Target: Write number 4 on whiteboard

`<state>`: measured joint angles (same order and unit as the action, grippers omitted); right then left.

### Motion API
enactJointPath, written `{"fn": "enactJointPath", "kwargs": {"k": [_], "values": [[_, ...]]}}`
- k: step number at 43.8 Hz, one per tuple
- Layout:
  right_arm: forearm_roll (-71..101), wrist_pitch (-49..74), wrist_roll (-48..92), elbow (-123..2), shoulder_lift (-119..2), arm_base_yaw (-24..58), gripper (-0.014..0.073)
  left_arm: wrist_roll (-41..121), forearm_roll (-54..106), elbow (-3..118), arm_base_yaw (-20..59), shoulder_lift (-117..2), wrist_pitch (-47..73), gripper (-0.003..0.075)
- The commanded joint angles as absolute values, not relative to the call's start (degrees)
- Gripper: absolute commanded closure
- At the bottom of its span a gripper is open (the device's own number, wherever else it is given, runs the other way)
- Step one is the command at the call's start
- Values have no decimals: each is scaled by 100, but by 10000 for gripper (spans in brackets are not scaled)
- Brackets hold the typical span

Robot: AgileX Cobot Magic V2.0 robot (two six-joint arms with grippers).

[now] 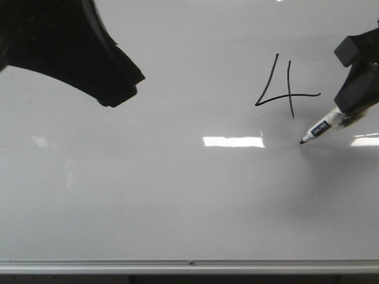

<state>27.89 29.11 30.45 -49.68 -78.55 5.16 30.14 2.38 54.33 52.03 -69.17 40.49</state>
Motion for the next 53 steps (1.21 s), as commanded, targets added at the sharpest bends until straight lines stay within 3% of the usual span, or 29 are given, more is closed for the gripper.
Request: {"fn": "enactJointPath", "kwargs": {"k": [1, 8, 13, 19, 23, 37, 53], "values": [[2840, 2843, 3118, -5174, -7416, 539, 656, 2951, 313, 5643, 5194, -6754, 3739, 741], [2840, 3675, 3393, -5408, -6624, 1023, 656, 2951, 313, 5643, 5205, -6754, 3712, 697], [3030, 4193, 3738, -5574, -6369, 1609, 656, 2951, 313, 5663, 5205, -6754, 3702, 528], [3443, 4436, 4131, -5790, -6195, 2436, 656, 2951, 313, 5663, 5205, -6754, 3596, 239], [3519, 4453, 4155, -5889, -6202, 2878, 656, 2951, 313, 5663, 5205, -6754, 3446, 139], [3617, 4190, 4160, -5974, -6230, 3833, 656, 2951, 313, 5663, 5217, -6754, 3319, 183], [3682, 4053, 4160, -5974, -6241, 3866, 656, 2951, 313, 5663, 5605, -6754, 3030, 428]]}}
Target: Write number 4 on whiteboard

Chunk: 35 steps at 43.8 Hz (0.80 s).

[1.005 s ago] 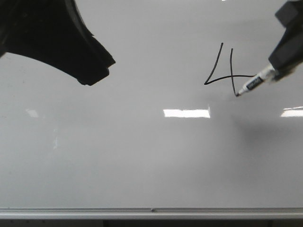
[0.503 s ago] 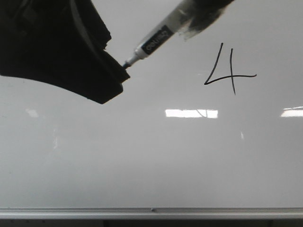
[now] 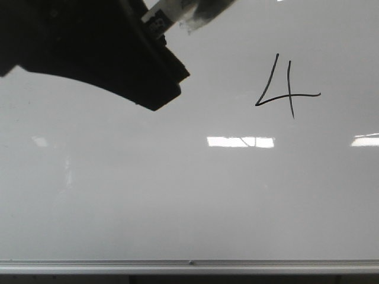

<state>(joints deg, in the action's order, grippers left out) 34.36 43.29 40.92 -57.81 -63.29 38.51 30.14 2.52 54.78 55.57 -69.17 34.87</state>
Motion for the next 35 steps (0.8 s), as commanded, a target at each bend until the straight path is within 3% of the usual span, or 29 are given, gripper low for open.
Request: {"fn": "enactJointPath", "kwargs": {"k": [1, 20, 24, 32, 35], "values": [[3682, 4066, 4160, -5974, -6241, 3866, 656, 2951, 313, 5663, 5605, -6754, 3016, 442], [3677, 4255, 4166, -5974, -6280, 3866, 646, 2951, 313, 5663, 5605, -6754, 3002, 741], [3677, 4204, 4166, -5974, -6280, 3866, 541, 2951, 313, 5663, 5605, -6754, 3002, 741], [3677, 3948, 4156, -5974, -6150, 3815, 162, 2951, 200, 5663, 5473, -6754, 3121, 741], [3672, 3905, 4144, -5974, -5978, 3665, 125, 2917, 131, 5663, 5268, -6754, 3275, 740]]}}
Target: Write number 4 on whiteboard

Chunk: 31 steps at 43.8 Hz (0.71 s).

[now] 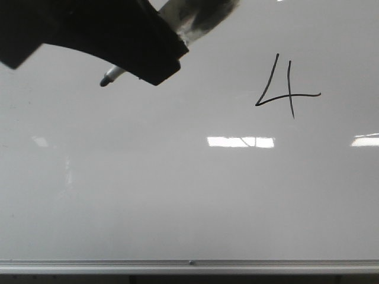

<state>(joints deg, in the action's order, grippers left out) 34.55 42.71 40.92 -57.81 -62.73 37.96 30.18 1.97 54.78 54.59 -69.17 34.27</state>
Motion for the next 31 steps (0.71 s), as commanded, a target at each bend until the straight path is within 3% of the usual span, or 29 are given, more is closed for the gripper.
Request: {"fn": "enactJointPath", "kwargs": {"k": [1, 10, 20, 25, 31], "values": [[3664, 3905, 4121, -5974, -5885, 3565, 126, 2906, 116, 5663, 5145, -6754, 3333, 740], [3519, 3999, 3785, -5713, -4998, 2552, 134, 2853, 116, 5663, 3921, -6754, 3487, 740], [3519, 3764, 3502, -4627, -3700, 1505, 165, 1423, 53, 5663, 1751, -6754, 3539, 740], [3519, 3604, 3225, -4217, -3294, 1333, 293, 946, 0, 5663, 712, -6754, 3597, 740], [3519, 3482, 3135, -3865, -3045, 1313, 521, 755, 50, 5635, -397, -6779, 3597, 740]]}}
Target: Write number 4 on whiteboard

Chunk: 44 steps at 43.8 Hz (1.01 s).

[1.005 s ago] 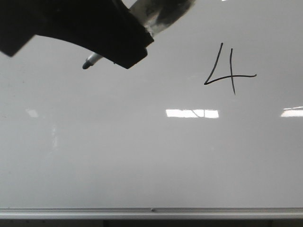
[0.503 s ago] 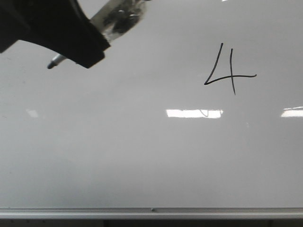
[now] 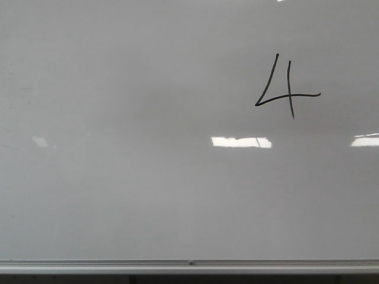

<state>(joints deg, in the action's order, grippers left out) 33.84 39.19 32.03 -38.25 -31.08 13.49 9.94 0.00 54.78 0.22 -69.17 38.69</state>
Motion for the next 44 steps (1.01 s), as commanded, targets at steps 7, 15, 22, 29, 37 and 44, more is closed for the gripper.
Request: {"fn": "enactJointPath", "kwargs": {"k": [7, 15, 22, 29, 37, 44], "values": [[3524, 3457, 3093, -3858, -3039, 1313, 659, 675, 59, 5635, -777, -7087, 3367, 740], [3524, 3443, 3093, -3858, -3039, 1313, 657, 666, 314, 5658, -777, -7765, 2527, 740], [3524, 3449, 3093, -3858, -3039, 1313, 657, 666, 421, 5841, -777, -8386, 2333, 739], [3524, 3460, 3093, -3858, -3039, 1313, 657, 666, 639, 6004, -777, -8861, 2346, 738], [3524, 3455, 3093, -3858, -3039, 1313, 657, 666, 665, 6072, -730, -9196, 2346, 677], [3524, 3455, 3093, -3858, -3039, 1313, 657, 666, 718, 6089, -728, -9290, 2324, 519]]}}
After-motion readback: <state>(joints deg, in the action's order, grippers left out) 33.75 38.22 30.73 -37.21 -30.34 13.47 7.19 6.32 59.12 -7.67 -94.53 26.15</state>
